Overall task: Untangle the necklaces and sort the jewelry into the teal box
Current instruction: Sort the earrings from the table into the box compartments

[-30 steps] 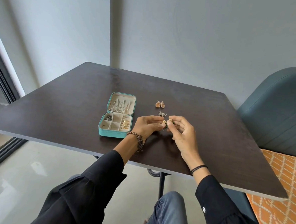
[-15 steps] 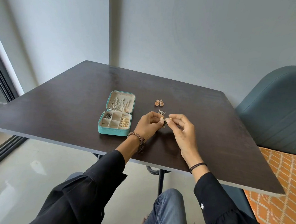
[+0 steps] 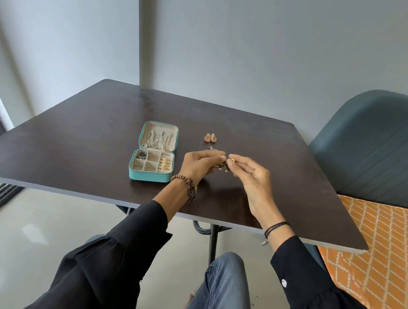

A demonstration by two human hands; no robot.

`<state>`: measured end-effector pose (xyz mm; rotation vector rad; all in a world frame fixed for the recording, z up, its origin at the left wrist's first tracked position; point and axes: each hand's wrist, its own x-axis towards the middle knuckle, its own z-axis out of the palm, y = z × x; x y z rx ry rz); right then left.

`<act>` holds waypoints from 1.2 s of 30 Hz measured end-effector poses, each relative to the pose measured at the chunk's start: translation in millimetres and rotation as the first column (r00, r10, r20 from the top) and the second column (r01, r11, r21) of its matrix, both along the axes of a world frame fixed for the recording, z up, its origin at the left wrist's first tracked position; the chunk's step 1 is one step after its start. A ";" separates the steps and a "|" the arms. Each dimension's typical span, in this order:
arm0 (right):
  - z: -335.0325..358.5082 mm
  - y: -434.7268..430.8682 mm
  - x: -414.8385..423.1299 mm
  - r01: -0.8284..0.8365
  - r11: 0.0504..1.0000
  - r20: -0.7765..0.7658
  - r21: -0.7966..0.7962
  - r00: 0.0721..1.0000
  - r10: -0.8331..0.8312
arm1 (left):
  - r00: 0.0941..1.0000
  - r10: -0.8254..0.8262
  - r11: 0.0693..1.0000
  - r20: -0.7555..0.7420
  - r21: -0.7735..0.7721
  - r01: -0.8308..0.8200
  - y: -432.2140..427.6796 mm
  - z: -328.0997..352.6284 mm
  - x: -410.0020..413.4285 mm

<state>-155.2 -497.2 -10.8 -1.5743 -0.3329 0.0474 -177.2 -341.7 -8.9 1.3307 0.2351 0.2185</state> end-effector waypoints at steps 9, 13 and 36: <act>41.6 -0.3 -3.8 -0.033 0.987 -0.180 0.159 0.982 0.062 | 0.994 -0.110 0.966 -0.001 -0.233 0.107 11.7 37.3 -3.0; 58.5 0.9 -5.1 -0.090 0.967 -0.294 0.240 0.942 0.161 | 0.975 -0.222 0.942 -0.024 -0.263 0.208 31.3 49.4 -8.6; 32.0 142.6 -18.5 -0.158 0.949 0.037 -0.274 0.984 0.175 | 0.995 0.073 0.782 0.067 0.616 -0.099 170.5 35.5 -49.0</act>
